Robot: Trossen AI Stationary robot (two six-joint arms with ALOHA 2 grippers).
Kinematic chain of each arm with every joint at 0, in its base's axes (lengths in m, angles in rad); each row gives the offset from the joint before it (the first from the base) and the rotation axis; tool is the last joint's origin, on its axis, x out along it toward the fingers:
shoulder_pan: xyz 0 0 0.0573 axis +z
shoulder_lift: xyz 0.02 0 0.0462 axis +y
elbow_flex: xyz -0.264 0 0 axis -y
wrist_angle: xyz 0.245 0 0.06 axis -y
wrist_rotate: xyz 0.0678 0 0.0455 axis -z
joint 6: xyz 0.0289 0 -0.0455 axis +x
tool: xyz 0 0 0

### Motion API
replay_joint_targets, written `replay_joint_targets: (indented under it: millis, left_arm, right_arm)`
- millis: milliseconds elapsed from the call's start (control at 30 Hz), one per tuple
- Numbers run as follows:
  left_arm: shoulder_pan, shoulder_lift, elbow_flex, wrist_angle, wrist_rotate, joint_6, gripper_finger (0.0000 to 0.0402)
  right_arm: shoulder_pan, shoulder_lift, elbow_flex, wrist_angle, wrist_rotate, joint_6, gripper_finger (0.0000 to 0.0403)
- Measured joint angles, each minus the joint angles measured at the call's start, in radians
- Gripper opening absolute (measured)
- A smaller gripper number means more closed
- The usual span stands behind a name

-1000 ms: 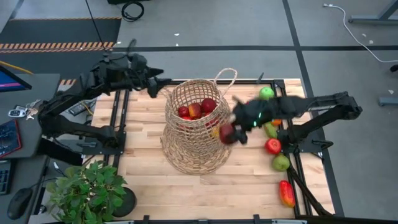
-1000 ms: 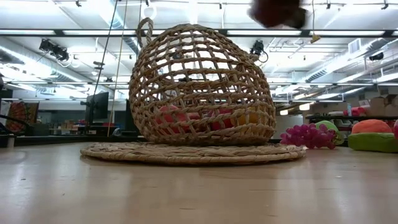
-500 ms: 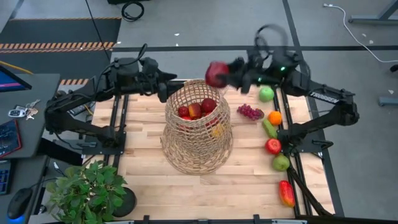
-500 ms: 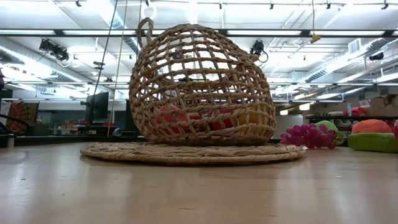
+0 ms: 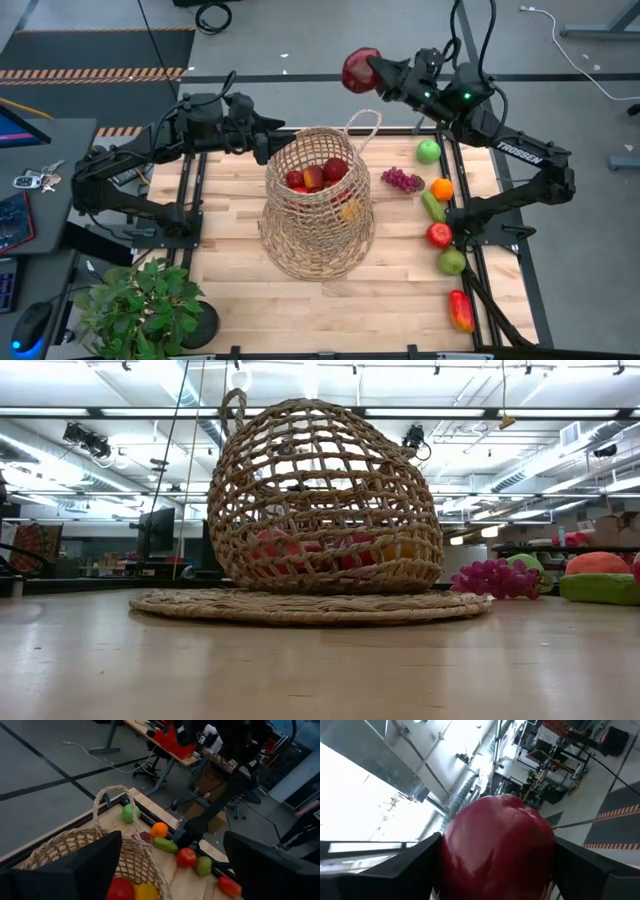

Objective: Build produce basket
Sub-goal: Put the red apple into the brown basket

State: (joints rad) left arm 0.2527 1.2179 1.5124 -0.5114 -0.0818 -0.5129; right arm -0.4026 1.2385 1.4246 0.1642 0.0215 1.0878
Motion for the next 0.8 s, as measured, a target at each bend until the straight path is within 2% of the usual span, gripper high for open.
replay_joint_targets:
  millis: [167,233,333,467,533,800]
  left_arm:
    - [0.0,0.0,0.0,0.0,0.0,-0.001,0.0357]
    - [0.0,0.0,0.0,-0.001,0.0,-0.001,0.0357]
    - [0.0,0.0,0.0,-0.002,0.0,-0.002,0.0357]
    - [0.0,0.0,0.0,-0.002,0.0,-0.002,0.0357]
    - [0.0,0.0,0.0,-0.004,0.0,-0.002,0.0357]
    - [0.0,0.0,0.0,-0.106,0.0,-0.068,0.0357]
  right_arm:
    - [0.012,0.002,-0.001,0.075,-0.062,-0.035,0.0336]
    - [0.047,0.01,0.012,0.129,-0.112,-0.129,0.0336]
    - [0.092,0.026,0.076,0.015,-0.127,-0.292,0.0336]
    - [0.12,0.075,0.191,-0.178,-0.035,-0.592,0.0336]
    - [0.13,0.107,0.246,-0.244,-0.023,-0.769,0.0336]
    - [0.16,0.21,0.29,-0.3,-0.019,-1.537,0.0336]
